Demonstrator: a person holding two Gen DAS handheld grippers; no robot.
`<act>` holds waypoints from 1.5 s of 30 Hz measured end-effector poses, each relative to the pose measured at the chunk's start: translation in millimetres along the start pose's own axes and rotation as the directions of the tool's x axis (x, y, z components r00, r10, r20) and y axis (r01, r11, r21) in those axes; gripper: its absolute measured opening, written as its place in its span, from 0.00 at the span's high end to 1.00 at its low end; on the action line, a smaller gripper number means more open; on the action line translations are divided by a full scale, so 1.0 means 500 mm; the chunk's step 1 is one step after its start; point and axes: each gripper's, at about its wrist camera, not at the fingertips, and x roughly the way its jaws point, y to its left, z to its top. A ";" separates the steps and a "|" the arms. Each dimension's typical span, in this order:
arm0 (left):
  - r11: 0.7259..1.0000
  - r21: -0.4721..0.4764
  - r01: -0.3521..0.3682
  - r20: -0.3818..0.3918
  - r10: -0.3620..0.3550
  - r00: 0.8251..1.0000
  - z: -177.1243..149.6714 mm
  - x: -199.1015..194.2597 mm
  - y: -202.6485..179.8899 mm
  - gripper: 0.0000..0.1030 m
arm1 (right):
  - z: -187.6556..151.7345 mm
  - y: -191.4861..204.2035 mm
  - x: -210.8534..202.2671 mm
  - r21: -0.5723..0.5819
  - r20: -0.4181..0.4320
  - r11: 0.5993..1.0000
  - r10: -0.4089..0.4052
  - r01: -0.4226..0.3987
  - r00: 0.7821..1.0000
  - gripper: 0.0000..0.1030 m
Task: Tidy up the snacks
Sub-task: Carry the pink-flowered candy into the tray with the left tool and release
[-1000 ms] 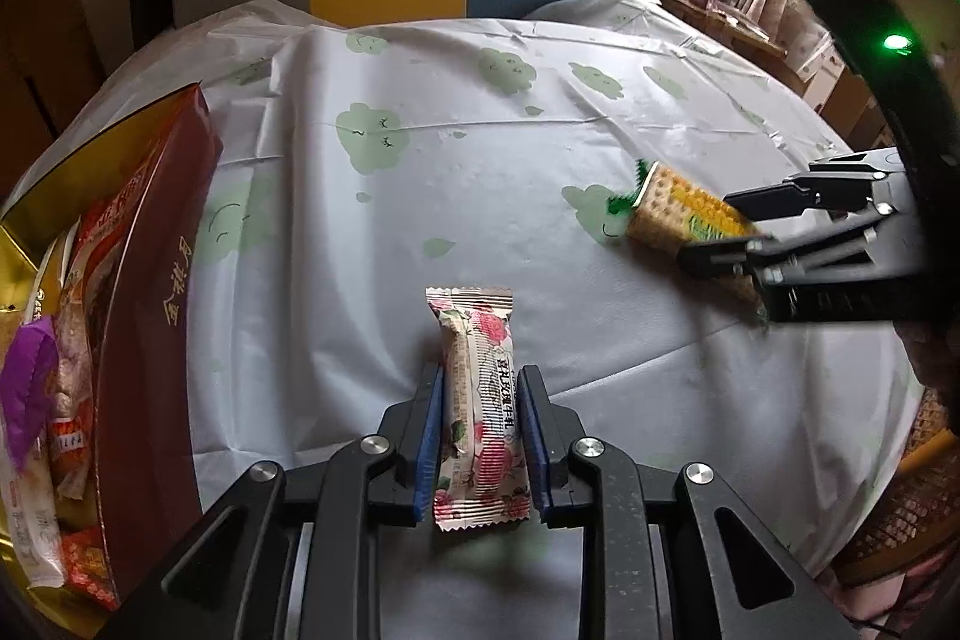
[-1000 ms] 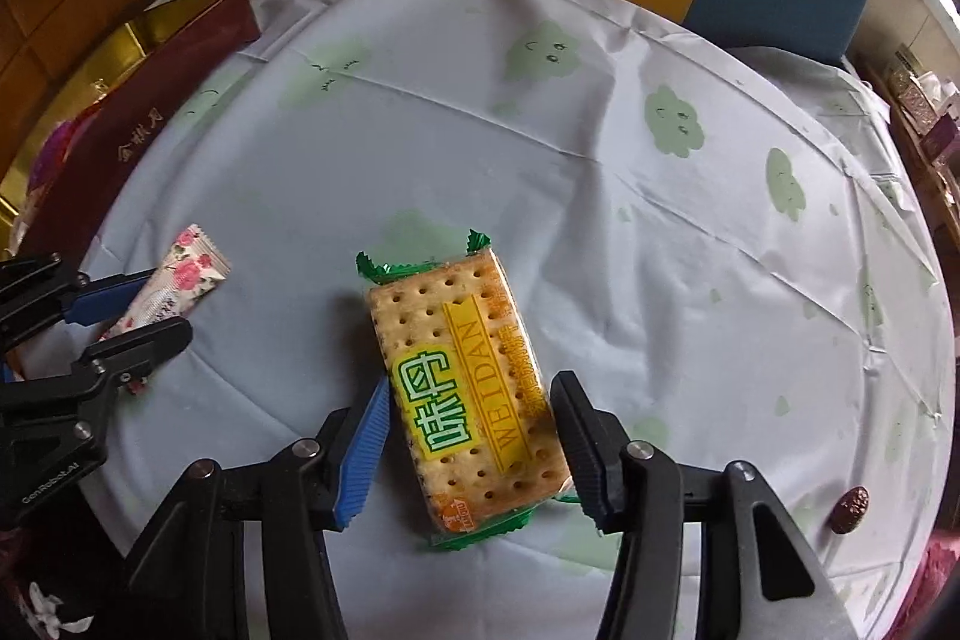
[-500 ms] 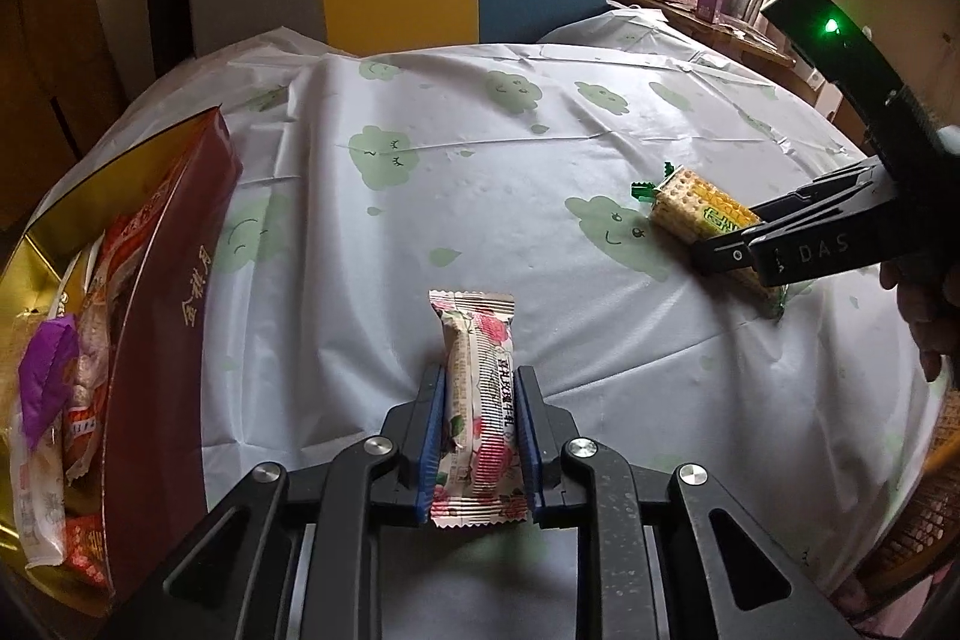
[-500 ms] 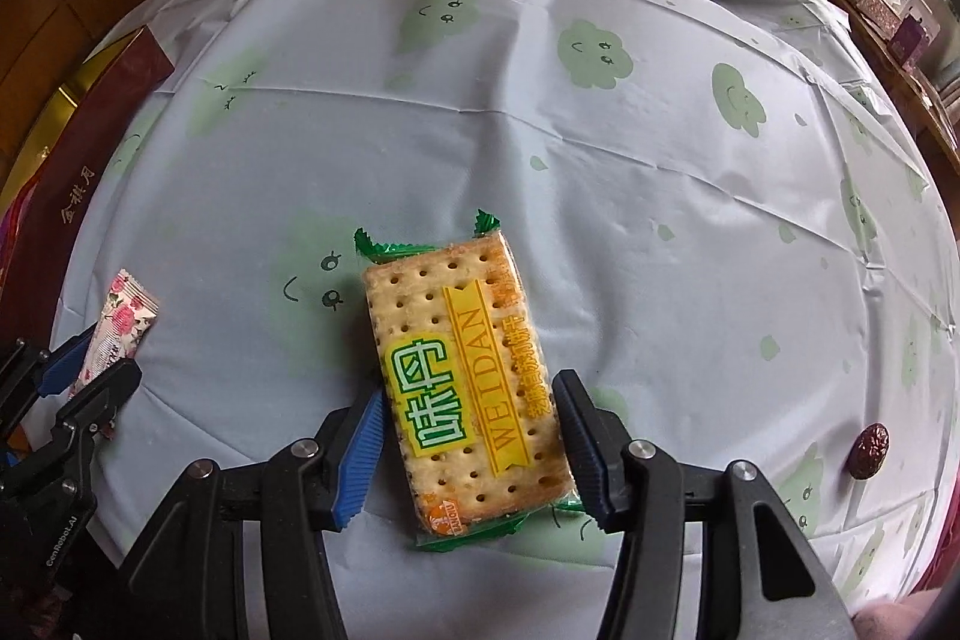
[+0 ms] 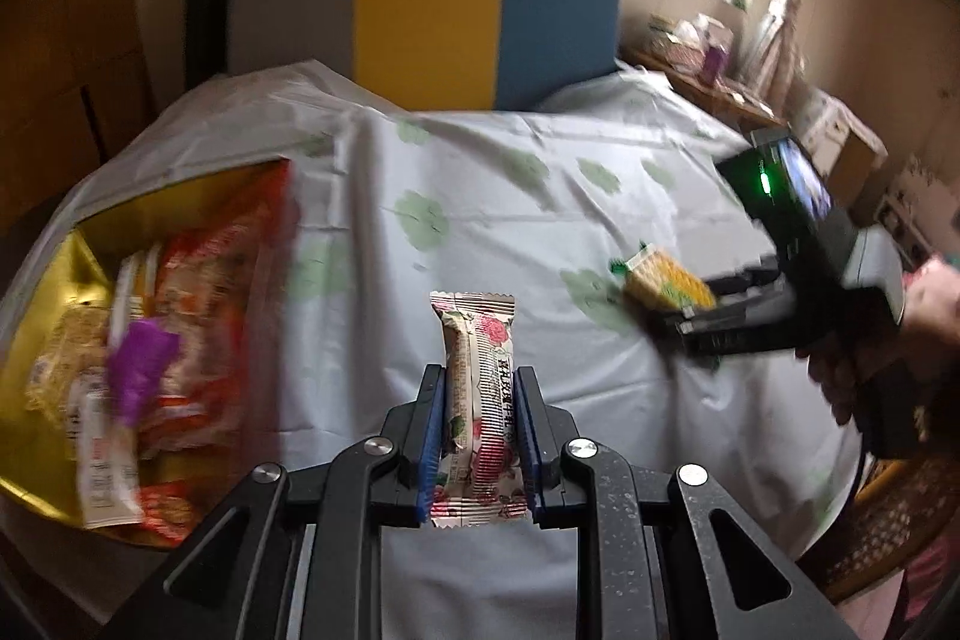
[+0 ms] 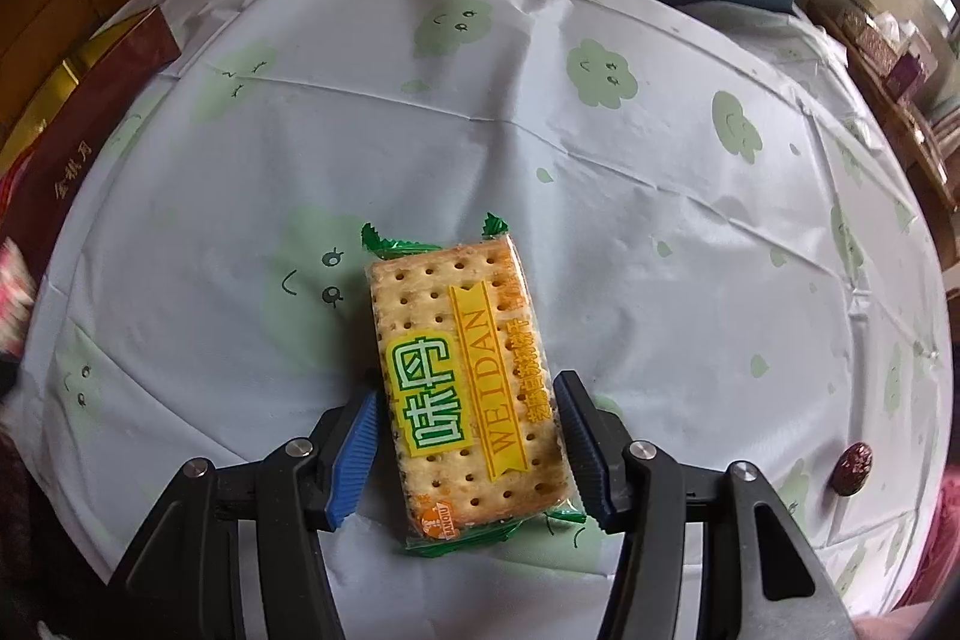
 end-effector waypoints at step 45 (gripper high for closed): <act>0.844 -0.355 -0.401 -0.082 0.399 0.913 -0.015 -0.054 0.351 0.70 | -0.014 0.047 -0.020 -0.072 0.036 0.996 -0.057 0.059 0.998 0.50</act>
